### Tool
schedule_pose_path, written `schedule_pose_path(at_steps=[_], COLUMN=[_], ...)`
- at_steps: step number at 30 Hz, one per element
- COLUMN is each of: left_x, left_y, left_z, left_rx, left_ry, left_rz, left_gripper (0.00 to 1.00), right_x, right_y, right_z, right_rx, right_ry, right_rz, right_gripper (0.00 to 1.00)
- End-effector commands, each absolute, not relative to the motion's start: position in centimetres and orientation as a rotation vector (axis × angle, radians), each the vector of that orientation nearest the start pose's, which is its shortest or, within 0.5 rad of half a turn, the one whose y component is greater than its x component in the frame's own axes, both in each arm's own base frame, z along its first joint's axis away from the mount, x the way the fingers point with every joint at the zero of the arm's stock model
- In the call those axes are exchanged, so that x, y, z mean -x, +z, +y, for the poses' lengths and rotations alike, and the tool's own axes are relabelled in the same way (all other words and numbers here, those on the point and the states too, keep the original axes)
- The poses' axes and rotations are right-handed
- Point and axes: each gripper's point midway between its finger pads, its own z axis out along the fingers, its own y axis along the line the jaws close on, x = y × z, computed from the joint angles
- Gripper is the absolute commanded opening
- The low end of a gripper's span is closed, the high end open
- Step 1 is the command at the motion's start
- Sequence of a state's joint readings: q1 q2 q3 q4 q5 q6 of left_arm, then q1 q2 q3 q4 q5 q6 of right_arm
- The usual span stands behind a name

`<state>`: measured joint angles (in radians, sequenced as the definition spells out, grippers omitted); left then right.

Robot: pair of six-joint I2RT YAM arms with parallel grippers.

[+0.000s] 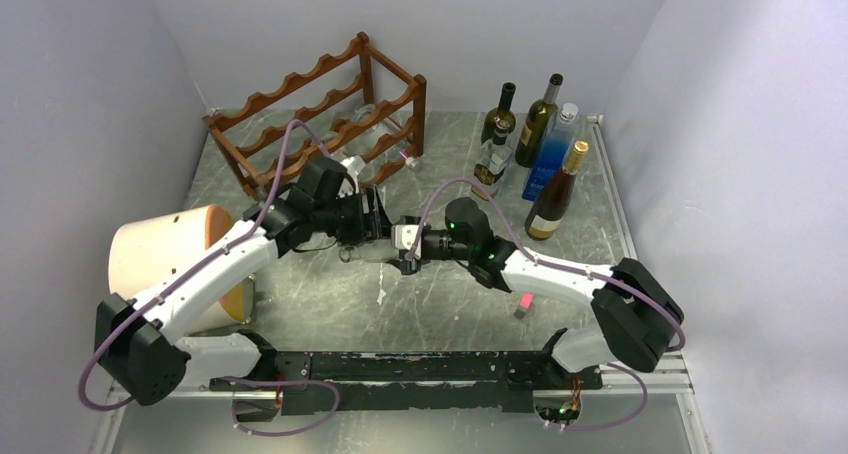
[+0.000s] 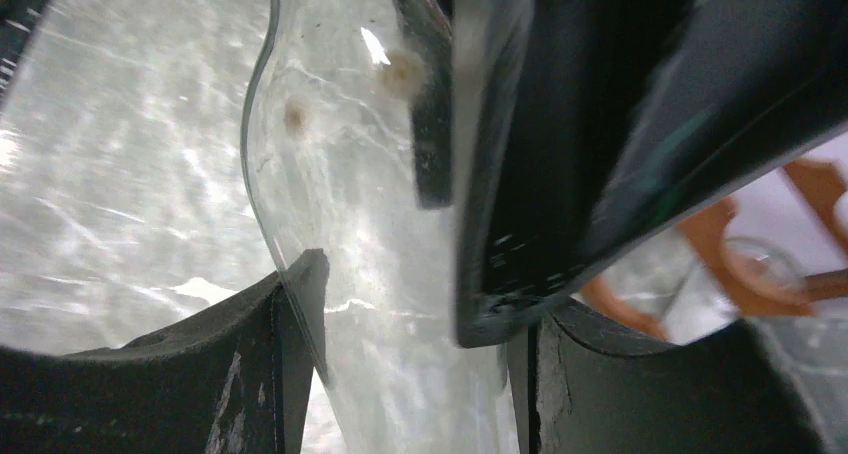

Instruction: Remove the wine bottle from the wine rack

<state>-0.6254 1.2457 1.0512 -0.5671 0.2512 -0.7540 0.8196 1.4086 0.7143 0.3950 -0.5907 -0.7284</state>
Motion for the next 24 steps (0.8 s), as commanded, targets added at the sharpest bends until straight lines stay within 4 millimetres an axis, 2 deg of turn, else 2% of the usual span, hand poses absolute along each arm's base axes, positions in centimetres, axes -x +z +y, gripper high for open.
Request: schedule_pose_path(at_steps=[1, 4, 7, 11, 14, 19, 24], left_x=[-23.5, -23.5, -23.9, -23.5, -22.8, -21.7, -21.6], left_y=[23.6, 25.3, 27.3, 30.1, 31.4, 31.7, 31.0], left_z=[-25.7, -24.6, -23.2, -21.7, -21.4, -22.7, -23.6], left_rx=[-0.042, -0.035, -0.032, -0.068, -0.102, -0.195, -0.220], left_ry=[-1.020, -0.986, -0.914, -0.874, -0.889, -0.978, -1.019], left_rz=[2.302, 2.237, 2.178, 2.074, 2.024, 2.014, 2.029], left_gripper=[0.80, 0.93, 0.99, 1.00, 1.00, 1.00, 1.00], right_x=[-22.2, -22.0, -22.0, -24.3, -26.3, -29.0, -31.7], right_y=[17.4, 16.6, 16.8, 18.0, 19.0, 20.7, 21.5], right_z=[35.2, 34.3, 33.1, 30.4, 27.6, 21.9, 16.1], right_rx=[1.426, 1.367, 1.260, 0.951, 0.719, 0.369, 0.118], right_ry=[0.693, 0.707, 0.710, 0.675, 0.621, 0.480, 0.346], right_rz=[1.094, 1.175, 1.223, 1.393, 1.463, 1.476, 1.446], right_gripper=[0.00, 0.00, 0.00, 0.00, 0.00, 0.00, 0.00])
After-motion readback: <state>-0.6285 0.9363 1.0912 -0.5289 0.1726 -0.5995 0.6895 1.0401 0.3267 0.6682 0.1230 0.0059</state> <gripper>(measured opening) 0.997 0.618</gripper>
